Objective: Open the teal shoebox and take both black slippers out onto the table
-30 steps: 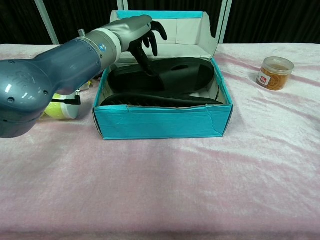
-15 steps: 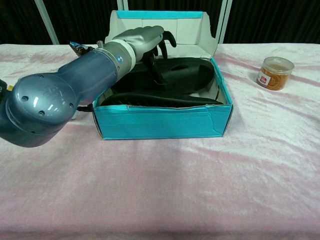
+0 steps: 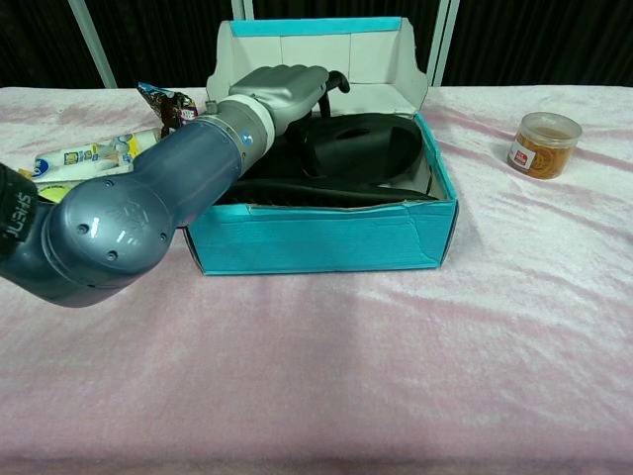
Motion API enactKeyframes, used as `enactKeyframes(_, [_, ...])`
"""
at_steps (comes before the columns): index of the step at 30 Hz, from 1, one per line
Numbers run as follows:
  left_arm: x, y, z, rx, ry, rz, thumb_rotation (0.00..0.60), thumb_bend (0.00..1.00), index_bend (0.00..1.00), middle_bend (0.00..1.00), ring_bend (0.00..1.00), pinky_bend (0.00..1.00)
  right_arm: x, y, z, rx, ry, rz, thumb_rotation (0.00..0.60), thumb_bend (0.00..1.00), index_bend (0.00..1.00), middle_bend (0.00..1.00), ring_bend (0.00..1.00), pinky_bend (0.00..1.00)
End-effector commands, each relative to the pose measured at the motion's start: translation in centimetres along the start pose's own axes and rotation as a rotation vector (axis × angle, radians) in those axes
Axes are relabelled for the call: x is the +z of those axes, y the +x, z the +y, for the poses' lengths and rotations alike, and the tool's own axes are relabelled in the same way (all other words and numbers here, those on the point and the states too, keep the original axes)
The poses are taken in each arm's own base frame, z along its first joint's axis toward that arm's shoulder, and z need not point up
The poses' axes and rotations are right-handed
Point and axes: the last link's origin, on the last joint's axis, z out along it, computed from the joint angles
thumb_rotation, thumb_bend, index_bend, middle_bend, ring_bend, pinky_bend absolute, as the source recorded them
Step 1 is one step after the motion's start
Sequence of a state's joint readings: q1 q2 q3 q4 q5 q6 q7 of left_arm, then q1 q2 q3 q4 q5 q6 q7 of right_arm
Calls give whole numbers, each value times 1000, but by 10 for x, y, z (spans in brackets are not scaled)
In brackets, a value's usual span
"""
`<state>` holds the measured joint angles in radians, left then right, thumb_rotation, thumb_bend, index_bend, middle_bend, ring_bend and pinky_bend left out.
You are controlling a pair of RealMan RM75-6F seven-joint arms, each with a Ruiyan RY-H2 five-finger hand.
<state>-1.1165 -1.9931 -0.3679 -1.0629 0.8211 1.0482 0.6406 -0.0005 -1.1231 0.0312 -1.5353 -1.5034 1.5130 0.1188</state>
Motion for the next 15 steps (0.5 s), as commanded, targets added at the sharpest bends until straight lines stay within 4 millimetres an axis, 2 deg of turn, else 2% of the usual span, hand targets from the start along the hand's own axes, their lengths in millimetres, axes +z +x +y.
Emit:
enactKeyframes(1, [1,-2,1,4,2,6,600,160,115,263,234,355,0,0,0,1,-1,0,600,267,0,75,0,139])
enactKeyframes(4, [3,-6,4,2,-11,-13,600,181,142,281,247,355,-1,0,0,2,-2,1,600,266,0,75,0,139])
enactKeyframes(9, [5,-13,7,30,-44,-26,600,373,272,407,366,367,-2,1,1,6,-6,4,600,266,0,76,0,139])
enactKeyframes(15, [5,-13,7,-1,-68,-10,600,508,392,541,486,480,-2,2,1,10,-9,5,600,266,0,76,0,139])
